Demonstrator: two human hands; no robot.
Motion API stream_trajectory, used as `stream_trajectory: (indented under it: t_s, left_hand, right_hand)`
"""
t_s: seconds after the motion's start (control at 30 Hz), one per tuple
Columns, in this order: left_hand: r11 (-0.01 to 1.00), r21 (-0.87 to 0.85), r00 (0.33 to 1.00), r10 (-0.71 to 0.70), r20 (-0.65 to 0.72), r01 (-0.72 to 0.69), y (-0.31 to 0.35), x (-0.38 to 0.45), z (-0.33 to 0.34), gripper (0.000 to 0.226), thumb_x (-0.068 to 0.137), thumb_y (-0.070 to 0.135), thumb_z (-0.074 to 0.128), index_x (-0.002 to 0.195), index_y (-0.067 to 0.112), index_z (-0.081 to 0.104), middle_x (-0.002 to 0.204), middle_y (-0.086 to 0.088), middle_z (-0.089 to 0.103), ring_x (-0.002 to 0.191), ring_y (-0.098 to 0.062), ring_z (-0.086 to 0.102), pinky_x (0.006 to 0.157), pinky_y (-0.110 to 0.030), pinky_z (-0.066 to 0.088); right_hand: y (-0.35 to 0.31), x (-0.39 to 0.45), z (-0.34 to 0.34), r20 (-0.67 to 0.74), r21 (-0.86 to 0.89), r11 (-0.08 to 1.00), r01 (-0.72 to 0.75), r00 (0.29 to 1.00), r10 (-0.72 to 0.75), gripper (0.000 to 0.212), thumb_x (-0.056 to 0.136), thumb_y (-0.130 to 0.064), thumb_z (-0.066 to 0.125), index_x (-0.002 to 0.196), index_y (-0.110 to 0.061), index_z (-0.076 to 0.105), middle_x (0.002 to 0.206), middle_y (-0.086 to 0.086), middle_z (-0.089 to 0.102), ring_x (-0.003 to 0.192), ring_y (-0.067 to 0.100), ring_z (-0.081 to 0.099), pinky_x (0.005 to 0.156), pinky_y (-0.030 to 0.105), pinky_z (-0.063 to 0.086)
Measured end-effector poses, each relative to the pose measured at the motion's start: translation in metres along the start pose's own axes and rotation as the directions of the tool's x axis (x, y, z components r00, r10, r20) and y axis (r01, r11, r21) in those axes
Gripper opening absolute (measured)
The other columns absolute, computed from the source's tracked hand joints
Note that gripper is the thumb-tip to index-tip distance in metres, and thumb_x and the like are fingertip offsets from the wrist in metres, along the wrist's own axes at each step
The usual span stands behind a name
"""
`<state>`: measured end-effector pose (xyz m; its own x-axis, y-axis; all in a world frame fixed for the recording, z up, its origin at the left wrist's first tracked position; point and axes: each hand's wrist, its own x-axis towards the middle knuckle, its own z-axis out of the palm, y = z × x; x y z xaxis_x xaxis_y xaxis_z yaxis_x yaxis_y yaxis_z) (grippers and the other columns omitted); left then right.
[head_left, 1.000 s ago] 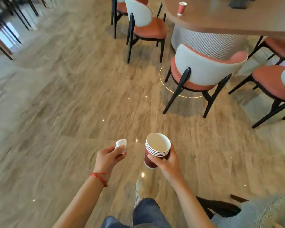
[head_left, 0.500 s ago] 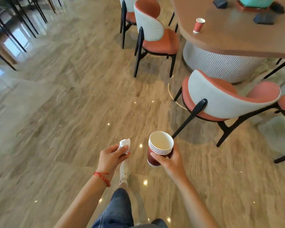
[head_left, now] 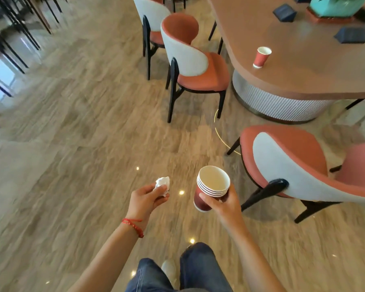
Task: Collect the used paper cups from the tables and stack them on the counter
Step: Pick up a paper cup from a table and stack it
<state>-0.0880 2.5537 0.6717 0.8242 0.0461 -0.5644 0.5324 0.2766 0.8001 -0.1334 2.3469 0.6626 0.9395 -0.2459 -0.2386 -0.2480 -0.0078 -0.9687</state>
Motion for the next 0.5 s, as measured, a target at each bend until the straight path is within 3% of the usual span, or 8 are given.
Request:
stream_trajectory:
  t_s: [0.3,0.5]
  left_hand:
    - [1.000,0.015,1.000,0.024,-0.002,-0.024,0.065,0.146,0.086,0.018,0.080,0.002,0.066,0.064,0.010,0.072,0.065,-0.007,0.071,0.064,-0.015,0.069,0.056,-0.018,0.053]
    - [0.999,0.017,0.999,0.047,-0.005,-0.046,0.124,0.217,0.149,0.007,0.079,0.004,0.067,0.073,0.005,0.071,0.069,-0.009,0.070,0.066,-0.015,0.069,0.057,-0.018,0.054]
  right_hand:
    - [-0.033,0.181,-0.012,0.003,0.005,0.999,0.042,0.999,-0.042,0.069,0.051,-0.049,0.081,0.112,-0.034,0.053,0.110,-0.012,0.064,0.101,-0.002,0.061,0.076,0.009,0.048]
    - [-0.078,0.289,-0.026,0.028,-0.023,0.997,0.073,0.997,-0.072,0.073,0.051,-0.048,0.081,0.116,-0.031,0.053,0.112,-0.009,0.065,0.103,0.001,0.061,0.082,0.018,0.049]
